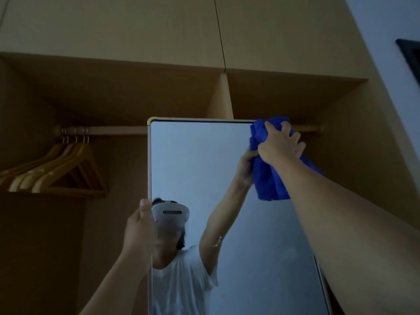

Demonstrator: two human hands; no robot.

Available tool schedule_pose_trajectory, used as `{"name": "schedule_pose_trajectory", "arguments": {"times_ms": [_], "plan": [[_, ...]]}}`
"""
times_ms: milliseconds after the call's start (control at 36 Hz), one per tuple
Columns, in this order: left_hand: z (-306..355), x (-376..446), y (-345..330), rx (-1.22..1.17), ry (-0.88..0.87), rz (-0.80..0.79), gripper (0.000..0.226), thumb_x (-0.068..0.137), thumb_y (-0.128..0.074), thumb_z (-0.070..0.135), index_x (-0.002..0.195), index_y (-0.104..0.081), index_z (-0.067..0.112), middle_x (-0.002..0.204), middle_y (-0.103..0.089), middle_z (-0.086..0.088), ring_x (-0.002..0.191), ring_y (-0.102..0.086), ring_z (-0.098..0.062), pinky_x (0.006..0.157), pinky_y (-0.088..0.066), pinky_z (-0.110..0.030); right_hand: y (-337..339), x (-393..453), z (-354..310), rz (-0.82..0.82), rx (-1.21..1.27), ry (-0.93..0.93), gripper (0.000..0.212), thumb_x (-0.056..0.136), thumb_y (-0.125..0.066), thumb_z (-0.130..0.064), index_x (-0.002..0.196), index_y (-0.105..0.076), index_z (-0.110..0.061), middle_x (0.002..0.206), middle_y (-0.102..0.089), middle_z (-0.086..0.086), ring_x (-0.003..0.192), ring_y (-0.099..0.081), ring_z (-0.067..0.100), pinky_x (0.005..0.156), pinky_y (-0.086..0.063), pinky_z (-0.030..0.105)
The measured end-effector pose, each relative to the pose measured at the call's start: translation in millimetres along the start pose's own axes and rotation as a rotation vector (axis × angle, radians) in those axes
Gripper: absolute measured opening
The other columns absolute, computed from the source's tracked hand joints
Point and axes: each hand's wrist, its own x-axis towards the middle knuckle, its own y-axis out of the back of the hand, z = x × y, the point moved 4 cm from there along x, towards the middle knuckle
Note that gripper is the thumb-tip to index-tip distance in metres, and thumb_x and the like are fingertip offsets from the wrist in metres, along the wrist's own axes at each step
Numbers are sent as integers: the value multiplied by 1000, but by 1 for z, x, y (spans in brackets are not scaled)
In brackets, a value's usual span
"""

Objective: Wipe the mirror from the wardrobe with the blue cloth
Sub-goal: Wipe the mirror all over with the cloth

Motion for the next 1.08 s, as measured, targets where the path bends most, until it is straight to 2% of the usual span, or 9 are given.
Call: {"name": "schedule_pose_trajectory", "arguments": {"times_ms": [83,111,167,250,500,556,583,639,1083], "plan": [[69,-21,-98,-219,-85,-492,52,79,-51,46,36,-50,18,72,-37,-25,27,-50,-12,62,-57,-28,3,7,15,-12,-26,-13,65,92,-48,-31,148,-16,-38,155,-12,4,128,-28,34,100,-28,44],[68,-17,-127,-351,-136,-632,25,73,-60,29,54,-61,14,53,-61,-20,35,-55,-7,63,-53,-20,4,9,21,-25,-14,-29,64,93,-47,-31,149,-16,-38,155,-12,5,128,-28,34,100,-28,45],[41,21,-231,-685,-225,-801,38,70,-71,15,103,-54,5,79,-70,-2,75,-67,-14,77,-52,-28,5,11,27,-44,-1,-42,64,94,-46,-32,149,-15,-37,155,-12,6,128,-29,35,100,-29,45],[2,72,-296,-645,-118,-941,34,83,-61,18,114,-49,11,97,-67,-7,91,-64,-21,84,-51,-34,4,2,27,-27,-15,-45,66,92,-48,-36,149,-15,-34,154,-15,8,126,-31,35,100,-30,46],[-22,52,-172,-617,-152,-683,31,94,-37,36,100,-59,15,78,-69,-3,81,-63,-20,75,-47,-28,-13,-42,28,88,76,-71,64,89,-51,-34,147,-24,-29,152,-21,9,126,-32,35,99,-31,49],[-23,35,-77,-155,-103,-499,57,78,-37,77,78,-63,26,54,-64,10,60,-63,-5,49,-49,-16,-15,-47,20,89,116,-81,65,89,-52,-36,147,-24,-30,152,-21,9,128,-30,36,101,-32,52],[-27,41,-38,-57,-3,-148,64,71,-36,85,69,-58,24,43,-56,10,42,-56,-2,36,-42,-16,-17,-51,14,96,130,-73,65,89,-52,-37,147,-24,-30,152,-21,9,129,-30,36,101,-31,53],[-32,47,-7,-44,-65,129,57,85,-34,69,64,-50,19,34,-43,7,29,-44,-6,33,-35,-17,-20,-63,-2,128,144,-16,65,88,-54,-39,146,-26,-30,151,-23,9,129,-30,37,99,-32,53],[-17,22,-17,-69,38,61,51,99,-26,48,69,-45,11,47,-40,-9,46,-38,-19,49,-30,-25,-37,-150,-72,162,173,435,68,82,-62,-31,143,-32,-25,150,-28,8,120,-37,33,94,-37,52]]}}
